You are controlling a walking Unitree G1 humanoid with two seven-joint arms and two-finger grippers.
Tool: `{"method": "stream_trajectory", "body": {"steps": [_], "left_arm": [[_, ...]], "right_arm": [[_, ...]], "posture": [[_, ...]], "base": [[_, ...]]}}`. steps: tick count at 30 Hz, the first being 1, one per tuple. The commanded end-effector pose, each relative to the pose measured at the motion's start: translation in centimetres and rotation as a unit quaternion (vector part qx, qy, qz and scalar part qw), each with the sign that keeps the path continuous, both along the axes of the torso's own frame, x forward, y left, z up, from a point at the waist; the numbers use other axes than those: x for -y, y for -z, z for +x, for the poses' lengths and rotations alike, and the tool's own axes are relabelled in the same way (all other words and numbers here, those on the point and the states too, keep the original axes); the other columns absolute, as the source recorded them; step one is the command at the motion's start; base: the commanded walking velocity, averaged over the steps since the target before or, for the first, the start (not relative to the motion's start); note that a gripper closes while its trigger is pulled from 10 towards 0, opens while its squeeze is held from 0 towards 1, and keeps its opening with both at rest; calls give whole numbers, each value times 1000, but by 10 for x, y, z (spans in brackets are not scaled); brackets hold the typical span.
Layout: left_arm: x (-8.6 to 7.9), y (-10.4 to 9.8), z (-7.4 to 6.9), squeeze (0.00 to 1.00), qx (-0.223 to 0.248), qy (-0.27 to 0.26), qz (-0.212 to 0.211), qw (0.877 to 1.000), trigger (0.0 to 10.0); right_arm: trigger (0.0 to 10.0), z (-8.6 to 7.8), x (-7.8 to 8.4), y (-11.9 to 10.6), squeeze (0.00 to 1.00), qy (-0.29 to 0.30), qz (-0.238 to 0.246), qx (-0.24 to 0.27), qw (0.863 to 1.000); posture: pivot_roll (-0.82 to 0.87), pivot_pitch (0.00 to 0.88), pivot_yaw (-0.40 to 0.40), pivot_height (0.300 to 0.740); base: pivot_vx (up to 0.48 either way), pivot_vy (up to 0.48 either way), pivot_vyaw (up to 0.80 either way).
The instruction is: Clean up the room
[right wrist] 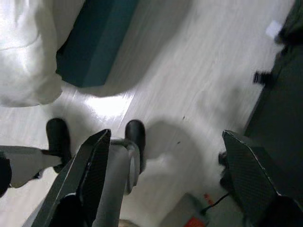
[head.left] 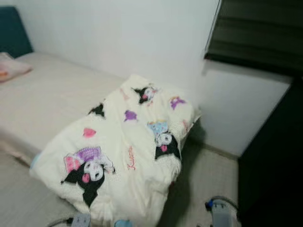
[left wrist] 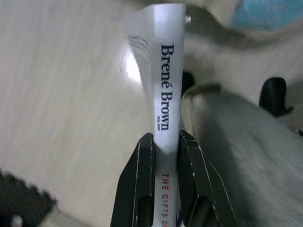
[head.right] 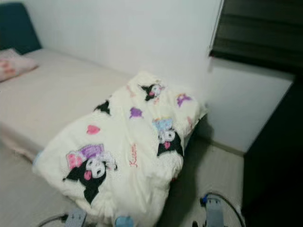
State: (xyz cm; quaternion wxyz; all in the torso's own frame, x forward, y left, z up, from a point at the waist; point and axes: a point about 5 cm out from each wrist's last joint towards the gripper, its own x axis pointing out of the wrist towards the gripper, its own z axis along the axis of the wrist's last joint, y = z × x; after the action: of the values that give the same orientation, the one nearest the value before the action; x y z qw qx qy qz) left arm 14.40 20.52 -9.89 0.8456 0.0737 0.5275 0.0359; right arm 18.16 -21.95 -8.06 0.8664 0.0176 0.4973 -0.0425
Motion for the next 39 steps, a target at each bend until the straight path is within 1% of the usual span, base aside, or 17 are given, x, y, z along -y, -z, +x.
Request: {"method": "stream_trajectory", "body": {"steps": [1,3,8,12,26,31,34,39], "left_arm": [[-5,1,-6,0,-10,3,8,1000,10000],[-5,2,-7,0,-13,2,7,1000,10000],[-6,2,-9,0,-15,2,8,1000,10000],[-5,2,-9,0,-16,1,8,1000,10000],[-6,4,-14,0,-22,8,13,1000,10000],[-5,4,-16,0,-21,2,11,1000,10000],[-5,5,-16,0,-24,6,13,1000,10000],[-5,4,-15,0,-22,7,16,1000,10000]], "right_arm": [[10000,2,-6,0,0,-4,5,1,1000],[10000,2,-8,1,0,4,2,-3,1000],[10000,2,-6,0,0,-1,-1,-1,1000],[10000,2,-6,0,0,-17,0,-2,1000],[10000,1,-4,0,0,-16,2,-2,1000],[10000,2,-3,0,0,-27,-8,-2,1000],[10000,2,0,-1,0,-37,-29,1,999],[10000,3,2,-2,0,-41,-34,6,999]], "posture": [[-18,0,-54,740],[-19,0,-54,740],[-19,0,-56,740],[-16,0,-57,740],[-18,0,-63,740],[-19,0,-65,740],[-21,0,-66,740],[-20,0,-67,740]], "base": [[0,-364,794],[0,-364,0],[0,-365,0],[0,-364,788],[0,-362,788],[0,0,788],[0,0,788],[0,0,784]]}}
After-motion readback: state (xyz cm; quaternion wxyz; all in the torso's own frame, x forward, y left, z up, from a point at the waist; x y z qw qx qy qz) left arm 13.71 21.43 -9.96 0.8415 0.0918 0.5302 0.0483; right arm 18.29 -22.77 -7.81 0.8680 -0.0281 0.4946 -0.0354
